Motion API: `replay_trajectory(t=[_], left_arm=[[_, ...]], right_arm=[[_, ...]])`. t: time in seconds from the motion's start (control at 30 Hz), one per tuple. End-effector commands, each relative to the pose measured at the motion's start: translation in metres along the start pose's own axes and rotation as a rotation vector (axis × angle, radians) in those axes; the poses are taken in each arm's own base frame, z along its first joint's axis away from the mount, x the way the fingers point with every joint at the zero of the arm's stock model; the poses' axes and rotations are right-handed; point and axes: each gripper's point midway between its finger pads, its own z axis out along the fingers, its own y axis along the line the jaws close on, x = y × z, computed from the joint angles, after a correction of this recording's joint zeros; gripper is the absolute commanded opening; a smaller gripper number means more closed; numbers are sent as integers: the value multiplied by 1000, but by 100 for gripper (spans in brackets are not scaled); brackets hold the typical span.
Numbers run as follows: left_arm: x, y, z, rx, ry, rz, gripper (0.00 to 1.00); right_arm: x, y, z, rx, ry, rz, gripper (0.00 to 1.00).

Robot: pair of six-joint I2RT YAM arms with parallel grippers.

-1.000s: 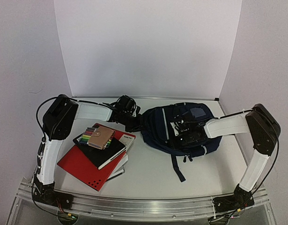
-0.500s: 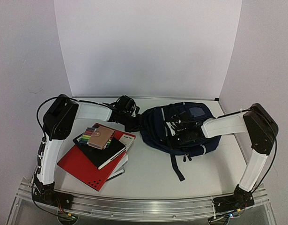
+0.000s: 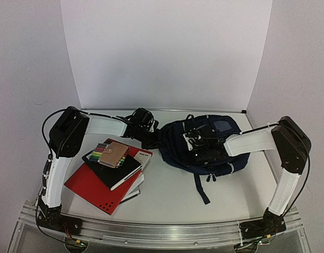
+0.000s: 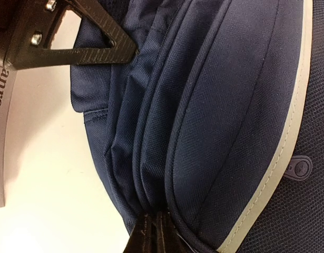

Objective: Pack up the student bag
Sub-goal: Unzip the student bag at the center of the board.

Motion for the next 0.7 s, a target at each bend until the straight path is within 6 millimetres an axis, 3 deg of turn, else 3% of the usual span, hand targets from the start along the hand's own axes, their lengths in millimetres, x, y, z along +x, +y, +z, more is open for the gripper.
replay_trajectory(t=[0.0, 0.27, 0.67], left_arm=[[-2, -36, -4, 98, -1, 51, 0], [-2, -32, -5, 79, -6, 49, 0], [-2, -35, -7, 86, -7, 47, 0]], right_arm=[[-18, -2, -5, 48, -62, 13, 11], [-12, -15, -42, 139, -74, 17, 25], [20, -20, -22, 146, 39, 23, 17]])
